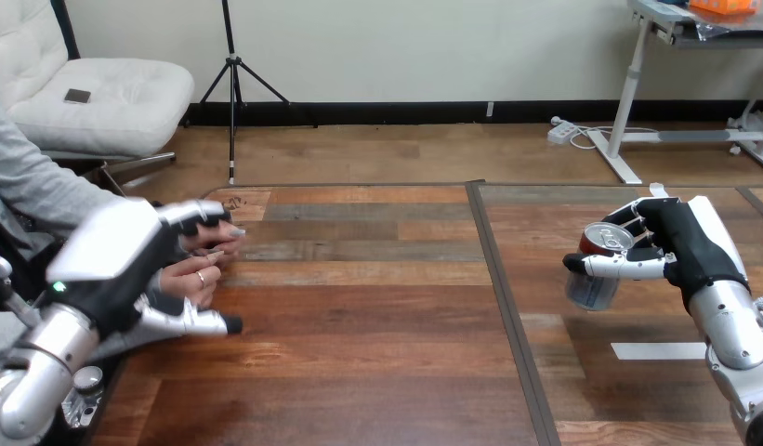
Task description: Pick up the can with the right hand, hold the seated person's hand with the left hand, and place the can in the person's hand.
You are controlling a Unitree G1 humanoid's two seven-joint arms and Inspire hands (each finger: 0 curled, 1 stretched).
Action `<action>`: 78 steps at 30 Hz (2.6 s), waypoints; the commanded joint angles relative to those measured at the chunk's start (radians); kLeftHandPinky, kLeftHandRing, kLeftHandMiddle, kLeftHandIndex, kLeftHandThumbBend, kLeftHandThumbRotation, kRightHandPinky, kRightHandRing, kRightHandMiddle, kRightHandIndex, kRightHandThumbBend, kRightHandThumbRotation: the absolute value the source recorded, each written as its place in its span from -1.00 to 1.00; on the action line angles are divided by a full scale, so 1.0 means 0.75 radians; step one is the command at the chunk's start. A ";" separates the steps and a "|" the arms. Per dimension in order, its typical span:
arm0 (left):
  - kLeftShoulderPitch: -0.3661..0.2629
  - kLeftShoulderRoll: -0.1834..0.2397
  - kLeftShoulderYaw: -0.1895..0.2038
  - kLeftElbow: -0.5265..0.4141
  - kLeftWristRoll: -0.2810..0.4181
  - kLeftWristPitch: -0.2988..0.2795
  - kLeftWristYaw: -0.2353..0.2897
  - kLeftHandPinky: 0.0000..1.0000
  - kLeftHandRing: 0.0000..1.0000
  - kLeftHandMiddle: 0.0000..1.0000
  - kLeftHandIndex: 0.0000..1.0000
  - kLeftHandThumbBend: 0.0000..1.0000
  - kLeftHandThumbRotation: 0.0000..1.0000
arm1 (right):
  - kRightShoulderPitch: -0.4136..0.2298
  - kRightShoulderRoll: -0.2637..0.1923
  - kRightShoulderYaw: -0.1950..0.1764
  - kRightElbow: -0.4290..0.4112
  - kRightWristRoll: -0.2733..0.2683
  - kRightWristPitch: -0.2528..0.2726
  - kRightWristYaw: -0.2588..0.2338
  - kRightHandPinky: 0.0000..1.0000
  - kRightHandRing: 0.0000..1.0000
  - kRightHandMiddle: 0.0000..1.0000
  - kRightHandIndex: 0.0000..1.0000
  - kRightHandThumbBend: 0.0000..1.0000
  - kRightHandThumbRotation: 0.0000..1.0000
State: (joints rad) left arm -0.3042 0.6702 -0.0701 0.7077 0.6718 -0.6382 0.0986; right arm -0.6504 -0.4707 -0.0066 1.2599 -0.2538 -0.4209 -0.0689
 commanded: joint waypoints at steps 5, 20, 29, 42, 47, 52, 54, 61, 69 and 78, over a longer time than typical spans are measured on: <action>-0.107 0.060 -0.040 0.018 -0.031 0.040 -0.073 0.42 0.59 0.64 0.63 1.00 -0.39 | -0.114 -0.010 -0.007 -0.066 0.019 -0.044 -0.016 -0.35 -0.26 -0.19 -0.12 0.61 -1.00; -0.168 0.096 -0.106 0.111 -0.016 0.065 -0.141 0.47 0.59 0.63 0.61 1.00 -0.45 | -0.116 -0.009 -0.011 -0.063 0.027 -0.039 -0.005 -0.33 -0.24 -0.17 -0.11 0.60 -1.00; -0.185 0.107 -0.130 0.134 0.004 0.105 -0.130 0.49 0.60 0.62 0.61 1.00 -0.50 | -0.117 -0.010 -0.005 -0.060 0.019 -0.040 -0.015 -0.33 -0.24 -0.16 -0.11 0.62 -1.00; -0.212 0.130 -0.204 0.194 0.119 0.178 0.024 0.49 0.57 0.60 0.58 1.00 -0.52 | -0.119 -0.008 -0.004 -0.056 0.019 -0.029 -0.010 -0.29 -0.21 -0.14 -0.11 0.61 -1.00; -0.224 0.130 -0.230 0.227 0.154 0.219 0.085 0.50 0.57 0.60 0.58 1.00 -0.51 | -0.117 -0.008 -0.001 -0.055 0.016 -0.037 -0.013 -0.30 -0.21 -0.15 -0.11 0.61 -1.00; -0.236 0.133 -0.254 0.258 0.174 0.234 0.147 0.52 0.58 0.61 0.58 1.00 -0.49 | -0.115 -0.008 -0.001 -0.054 0.014 -0.040 -0.015 -0.29 -0.21 -0.15 -0.12 0.62 -1.00; -0.240 0.135 -0.262 0.271 0.184 0.235 0.172 0.51 0.58 0.60 0.58 1.00 -0.49 | -0.114 -0.009 -0.001 -0.054 0.015 -0.041 -0.013 -0.29 -0.21 -0.15 -0.12 0.62 -1.00; -0.249 0.133 -0.271 0.315 0.172 0.230 0.239 0.49 0.56 0.59 0.58 1.00 -0.53 | -0.116 -0.012 -0.003 -0.051 0.019 -0.034 0.003 -0.28 -0.21 -0.15 -0.11 0.61 -1.00; -0.256 0.132 -0.284 0.334 0.179 0.266 0.276 0.49 0.56 0.60 0.58 1.00 -0.59 | -0.118 -0.013 -0.003 -0.050 0.017 -0.025 0.002 -0.28 -0.21 -0.14 -0.11 0.63 -1.00; -0.265 0.135 -0.303 0.356 0.183 0.281 0.318 0.48 0.55 0.59 0.58 1.00 -0.63 | -0.118 -0.013 0.001 -0.048 0.013 -0.025 -0.003 -0.30 -0.22 -0.15 -0.11 0.63 -1.00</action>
State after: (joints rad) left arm -0.4082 0.7415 -0.2831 0.9711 0.8022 -0.4365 0.3049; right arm -0.6505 -0.4706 -0.0061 1.2600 -0.2513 -0.4210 -0.0650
